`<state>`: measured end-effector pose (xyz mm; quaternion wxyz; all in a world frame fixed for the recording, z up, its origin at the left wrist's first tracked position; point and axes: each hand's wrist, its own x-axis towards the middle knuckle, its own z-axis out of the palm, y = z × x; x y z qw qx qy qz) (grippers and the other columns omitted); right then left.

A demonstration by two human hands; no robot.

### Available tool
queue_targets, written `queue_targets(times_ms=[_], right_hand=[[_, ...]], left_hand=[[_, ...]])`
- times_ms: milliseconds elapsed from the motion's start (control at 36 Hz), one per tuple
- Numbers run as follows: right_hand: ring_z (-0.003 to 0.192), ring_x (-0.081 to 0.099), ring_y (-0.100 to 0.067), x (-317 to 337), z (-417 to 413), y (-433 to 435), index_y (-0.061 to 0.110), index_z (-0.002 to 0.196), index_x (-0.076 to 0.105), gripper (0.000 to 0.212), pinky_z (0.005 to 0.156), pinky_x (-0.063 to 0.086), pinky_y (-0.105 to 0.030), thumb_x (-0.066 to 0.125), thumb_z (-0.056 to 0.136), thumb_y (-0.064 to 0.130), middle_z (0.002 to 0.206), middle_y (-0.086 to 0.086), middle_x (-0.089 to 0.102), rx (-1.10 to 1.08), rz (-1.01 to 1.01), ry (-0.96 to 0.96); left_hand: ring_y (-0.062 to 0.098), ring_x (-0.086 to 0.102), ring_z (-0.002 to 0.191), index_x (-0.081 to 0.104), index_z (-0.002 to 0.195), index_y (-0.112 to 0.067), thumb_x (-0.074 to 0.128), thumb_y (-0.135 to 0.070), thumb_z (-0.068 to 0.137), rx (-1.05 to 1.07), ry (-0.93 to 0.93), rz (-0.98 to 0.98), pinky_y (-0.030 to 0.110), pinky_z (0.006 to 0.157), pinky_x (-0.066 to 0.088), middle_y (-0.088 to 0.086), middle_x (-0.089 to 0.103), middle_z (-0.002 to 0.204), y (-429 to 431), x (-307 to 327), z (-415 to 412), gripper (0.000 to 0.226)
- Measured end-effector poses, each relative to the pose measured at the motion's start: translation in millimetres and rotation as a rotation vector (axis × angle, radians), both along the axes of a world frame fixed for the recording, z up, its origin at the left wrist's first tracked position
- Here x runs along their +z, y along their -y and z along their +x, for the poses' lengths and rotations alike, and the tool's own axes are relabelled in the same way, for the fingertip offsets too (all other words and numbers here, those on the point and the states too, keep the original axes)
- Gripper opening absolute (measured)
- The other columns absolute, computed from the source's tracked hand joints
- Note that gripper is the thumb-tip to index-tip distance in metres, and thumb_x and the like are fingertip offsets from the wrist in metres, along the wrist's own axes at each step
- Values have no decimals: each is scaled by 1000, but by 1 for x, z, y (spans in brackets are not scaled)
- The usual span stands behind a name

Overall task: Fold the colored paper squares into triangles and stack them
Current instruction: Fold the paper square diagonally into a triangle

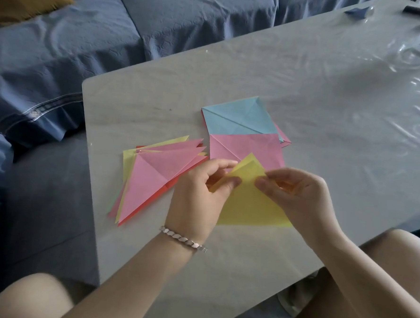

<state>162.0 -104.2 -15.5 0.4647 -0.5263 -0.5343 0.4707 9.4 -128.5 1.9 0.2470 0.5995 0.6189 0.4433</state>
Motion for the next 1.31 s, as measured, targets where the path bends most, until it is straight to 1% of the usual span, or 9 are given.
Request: queue_targets(times_ms=[83,194,361,639,806,972,1083,1167,1306], right_hand=[[59,57,0,5,-2,7,25,72,65,20,57,43,-10,76,71,7,63,13,66,-6,22,-52],[56,58,-1,12,-4,12,22,77,65,17,55,46,-12,72,74,6,64,10,68,-2,8,-133],[55,60,3,18,-6,17,21,74,69,19,56,46,-9,71,73,2,62,12,69,-9,7,-145],[56,59,7,17,-9,19,23,76,69,22,57,44,-6,70,74,0,60,16,68,-5,-8,-130],[57,60,8,19,-9,20,23,75,70,23,57,44,-5,69,74,0,60,18,67,0,-16,-136],[57,59,9,20,-8,20,25,71,69,24,57,44,-5,69,75,1,59,19,67,4,-20,-119],[58,59,9,19,-8,20,25,70,70,23,58,44,-6,69,75,2,60,19,67,15,-20,-111],[58,59,8,18,-8,19,26,70,70,23,59,45,-7,69,76,3,62,18,68,16,-36,-113],[58,58,9,17,-8,20,25,71,70,23,59,44,-6,68,77,2,61,18,68,18,-49,-117]], left_hand=[[-10,55,64,71,92,-20,73,-8,75,21,29,42,1,63,38,-21,58,66,5,-1,2,22],[-15,56,67,70,97,-22,73,-10,73,16,28,107,1,67,40,-31,57,70,11,-1,2,26],[-15,58,68,65,99,-26,67,-16,73,-9,50,155,1,68,42,-28,61,78,15,0,-1,28],[-15,58,68,67,98,-23,67,-22,72,2,33,140,1,67,42,-27,61,78,15,-1,-4,26],[-7,61,71,65,100,-27,66,-24,73,-2,17,125,3,68,43,-26,62,79,16,1,-4,27],[-14,56,66,67,100,-23,66,-22,73,8,-24,129,-1,66,40,-28,58,73,17,2,-1,27],[-8,60,69,72,97,-16,66,-20,74,19,-51,134,-1,65,41,-27,59,75,17,2,-1,23],[4,62,72,72,96,-15,66,-18,75,26,-64,145,2,65,43,-15,65,73,17,2,-2,22],[1,60,70,73,94,-15,66,-18,75,30,-64,139,1,64,41,-18,63,72,17,2,-2,21]])
